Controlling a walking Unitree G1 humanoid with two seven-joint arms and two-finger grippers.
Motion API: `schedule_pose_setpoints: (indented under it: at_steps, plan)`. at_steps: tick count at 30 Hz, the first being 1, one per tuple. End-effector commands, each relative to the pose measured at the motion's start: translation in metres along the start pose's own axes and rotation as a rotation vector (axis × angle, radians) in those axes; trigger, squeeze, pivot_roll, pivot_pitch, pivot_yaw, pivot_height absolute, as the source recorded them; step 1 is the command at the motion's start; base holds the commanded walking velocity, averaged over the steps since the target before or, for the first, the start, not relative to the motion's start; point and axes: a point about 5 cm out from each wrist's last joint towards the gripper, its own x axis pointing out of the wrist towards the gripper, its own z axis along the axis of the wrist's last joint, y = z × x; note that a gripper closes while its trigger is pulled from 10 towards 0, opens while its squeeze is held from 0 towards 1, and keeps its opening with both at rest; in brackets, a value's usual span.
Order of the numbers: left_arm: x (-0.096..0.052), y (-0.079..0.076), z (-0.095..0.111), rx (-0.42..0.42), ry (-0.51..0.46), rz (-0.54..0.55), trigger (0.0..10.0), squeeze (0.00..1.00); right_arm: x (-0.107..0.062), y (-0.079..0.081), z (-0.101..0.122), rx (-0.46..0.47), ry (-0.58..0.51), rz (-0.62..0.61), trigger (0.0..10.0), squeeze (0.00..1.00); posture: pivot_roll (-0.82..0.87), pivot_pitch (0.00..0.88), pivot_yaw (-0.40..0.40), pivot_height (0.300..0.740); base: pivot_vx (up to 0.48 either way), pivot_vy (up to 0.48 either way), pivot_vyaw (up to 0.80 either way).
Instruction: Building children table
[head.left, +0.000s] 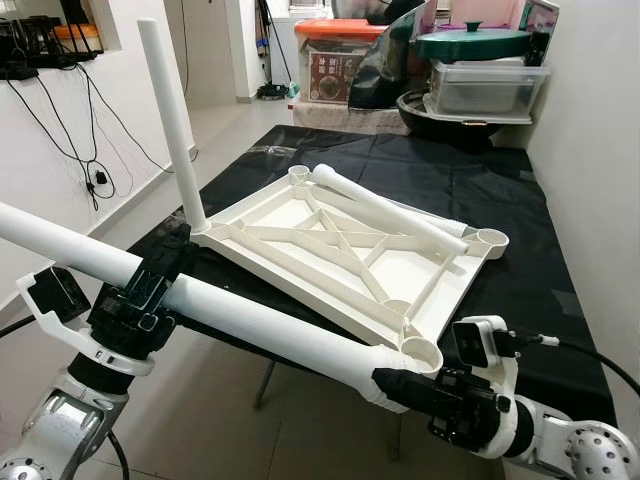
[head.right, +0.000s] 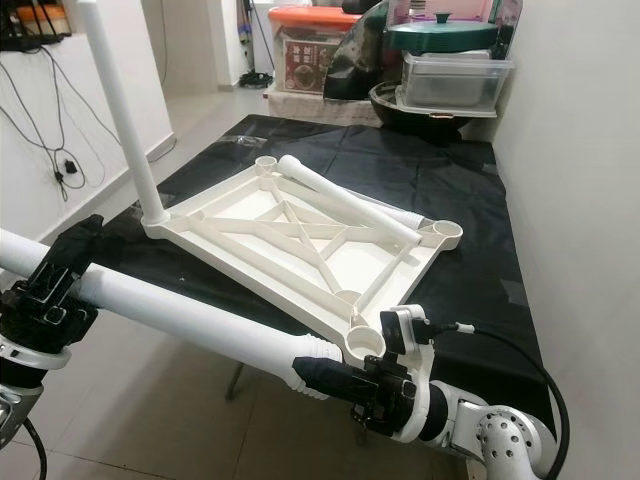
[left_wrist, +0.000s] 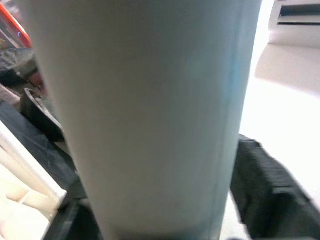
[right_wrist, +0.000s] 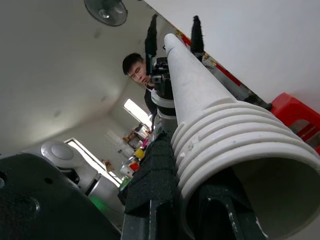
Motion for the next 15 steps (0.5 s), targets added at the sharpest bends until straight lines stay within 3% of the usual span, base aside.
schedule_pose_setpoints:
  at_steps: [1,14,15]
  plan:
    - [-0.0012,0.0016,0.0020,-0.006,0.000,0.004,0.0,0.00,0.0014,0.0000,-0.0031,0.001,0.030,-0.001,0.0,0.00,0.05,0.000,-0.018,0.740,0.000,0.000,0.00]
    - [-0.0035,0.0062,0.0059,-0.013,-0.023,0.022,0.0,0.00,0.0047,-0.0062,-0.0006,-0.041,0.029,-0.036,0.0,0.00,0.03,0.000,-0.009,0.740,0.000,0.000,0.00]
    - [-0.0031,0.0057,0.0063,-0.011,-0.022,0.018,0.0,0.00,0.0059,-0.0067,0.0005,-0.049,0.025,-0.039,10.0,0.00,0.02,0.000,-0.007,0.740,0.000,0.000,0.00]
